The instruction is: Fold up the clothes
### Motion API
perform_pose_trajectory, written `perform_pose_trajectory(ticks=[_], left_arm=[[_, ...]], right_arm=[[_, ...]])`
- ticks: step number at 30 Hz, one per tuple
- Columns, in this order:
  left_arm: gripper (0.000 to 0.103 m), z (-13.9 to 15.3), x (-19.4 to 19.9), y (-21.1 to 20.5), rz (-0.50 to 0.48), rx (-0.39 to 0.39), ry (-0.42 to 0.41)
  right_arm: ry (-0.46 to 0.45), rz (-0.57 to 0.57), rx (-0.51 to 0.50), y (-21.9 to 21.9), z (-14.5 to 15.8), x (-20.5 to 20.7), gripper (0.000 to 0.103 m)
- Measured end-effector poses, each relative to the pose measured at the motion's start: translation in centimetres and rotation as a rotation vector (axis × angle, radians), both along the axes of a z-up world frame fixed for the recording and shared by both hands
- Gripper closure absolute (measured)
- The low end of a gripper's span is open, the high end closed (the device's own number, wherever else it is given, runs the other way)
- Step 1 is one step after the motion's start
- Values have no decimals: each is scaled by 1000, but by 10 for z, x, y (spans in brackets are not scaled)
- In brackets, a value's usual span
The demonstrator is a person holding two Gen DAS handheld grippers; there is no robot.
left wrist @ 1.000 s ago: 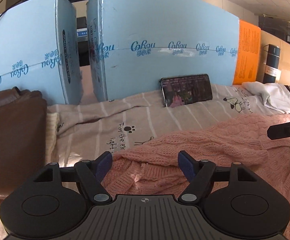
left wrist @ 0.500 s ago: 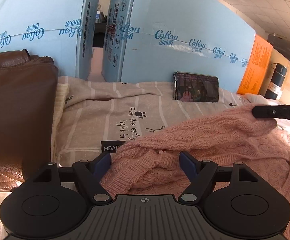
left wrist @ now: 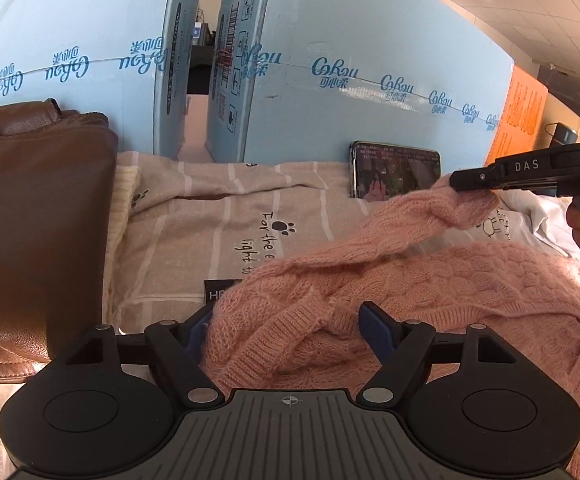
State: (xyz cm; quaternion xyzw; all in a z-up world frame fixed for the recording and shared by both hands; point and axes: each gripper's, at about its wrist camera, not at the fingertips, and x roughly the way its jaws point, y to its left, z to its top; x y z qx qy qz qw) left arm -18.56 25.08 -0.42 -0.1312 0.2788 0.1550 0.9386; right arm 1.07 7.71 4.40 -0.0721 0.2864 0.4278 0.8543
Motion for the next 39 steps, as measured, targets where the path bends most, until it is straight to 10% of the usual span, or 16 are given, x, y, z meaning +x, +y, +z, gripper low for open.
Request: perform_pose_trajectory(ticks=[9, 12, 15, 19, 27, 32, 34, 39], left_arm=[[26, 0, 1, -1, 4, 4, 3], [26, 0, 0, -1, 4, 4, 1], [25, 0, 0, -1, 3, 5, 1], [25, 1, -2, 1, -1, -10, -18], [21, 19, -25, 6, 34, -37, -148], [20, 31, -39, 5, 71, -11, -209], [19, 33, -51, -1, 80, 4, -213], [18, 33, -79, -14, 81, 17, -215]], right_arm=[[305, 13, 54, -41, -11, 5, 92], [227, 6, 5, -42, -17, -4, 89], [113, -17, -96, -35, -29, -13, 55], [51, -27, -135, -33, -38, -18, 54], [250, 79, 131, -85, -8, -59, 51], [318, 140, -14, -73, -41, -86, 67], [309, 185, 13, -78, -41, -97, 85], [316, 295, 189, -105, -25, -122, 89]])
